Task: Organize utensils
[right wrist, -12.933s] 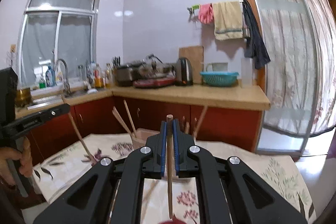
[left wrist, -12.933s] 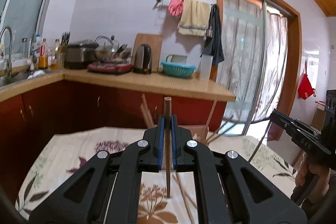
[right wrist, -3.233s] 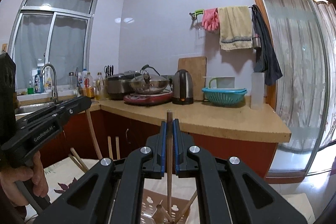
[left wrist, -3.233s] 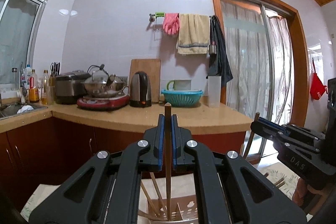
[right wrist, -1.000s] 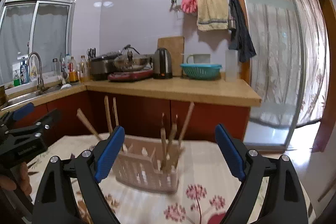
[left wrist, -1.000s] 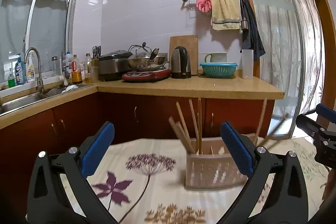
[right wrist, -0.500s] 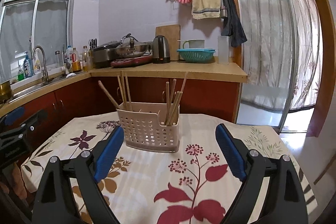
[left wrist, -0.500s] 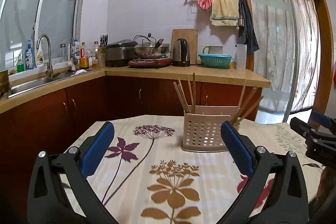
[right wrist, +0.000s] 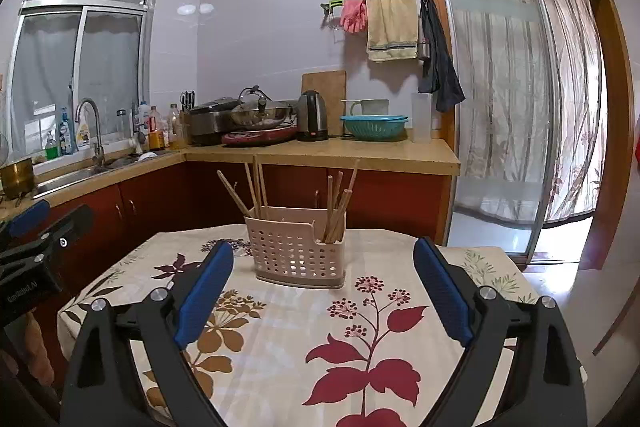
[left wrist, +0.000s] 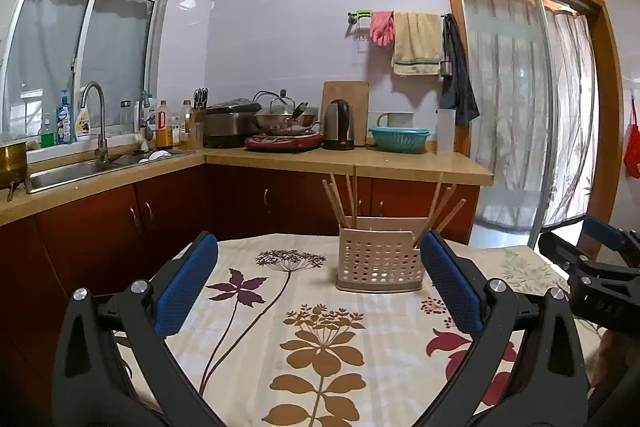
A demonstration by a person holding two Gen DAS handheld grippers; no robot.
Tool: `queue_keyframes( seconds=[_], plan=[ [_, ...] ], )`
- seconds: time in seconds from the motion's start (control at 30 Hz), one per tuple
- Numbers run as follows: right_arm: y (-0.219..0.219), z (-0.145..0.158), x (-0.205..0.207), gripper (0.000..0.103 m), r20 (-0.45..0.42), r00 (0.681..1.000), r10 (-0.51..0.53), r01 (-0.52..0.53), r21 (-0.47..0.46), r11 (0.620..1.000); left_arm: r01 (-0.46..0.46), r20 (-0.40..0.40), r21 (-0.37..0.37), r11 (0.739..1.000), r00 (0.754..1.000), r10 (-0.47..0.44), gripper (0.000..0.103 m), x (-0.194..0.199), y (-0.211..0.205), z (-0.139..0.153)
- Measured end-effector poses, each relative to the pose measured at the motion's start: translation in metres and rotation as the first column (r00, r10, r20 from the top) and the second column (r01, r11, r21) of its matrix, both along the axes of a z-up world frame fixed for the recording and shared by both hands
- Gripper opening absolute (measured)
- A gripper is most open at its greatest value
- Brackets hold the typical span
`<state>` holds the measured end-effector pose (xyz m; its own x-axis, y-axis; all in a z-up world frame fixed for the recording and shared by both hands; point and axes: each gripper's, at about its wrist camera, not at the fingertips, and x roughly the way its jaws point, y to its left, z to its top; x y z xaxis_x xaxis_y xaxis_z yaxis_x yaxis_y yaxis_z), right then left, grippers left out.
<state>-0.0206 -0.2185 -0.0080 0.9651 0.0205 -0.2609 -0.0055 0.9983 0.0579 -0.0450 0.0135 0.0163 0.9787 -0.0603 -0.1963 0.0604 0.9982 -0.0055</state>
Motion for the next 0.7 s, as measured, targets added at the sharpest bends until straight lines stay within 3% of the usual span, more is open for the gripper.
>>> queue_keyframes(
  seconds=[0.7],
  plan=[
    [0.001, 0.0007, -0.0069, 0.089, 0.008, 1.0, -0.001, 0.001, 0.002, 1.0, 0.0, 0.001, -0.009, 1.0, 1.0, 0.0, 0.099, -0.0067, -0.0007, -0.0021]
  ],
)
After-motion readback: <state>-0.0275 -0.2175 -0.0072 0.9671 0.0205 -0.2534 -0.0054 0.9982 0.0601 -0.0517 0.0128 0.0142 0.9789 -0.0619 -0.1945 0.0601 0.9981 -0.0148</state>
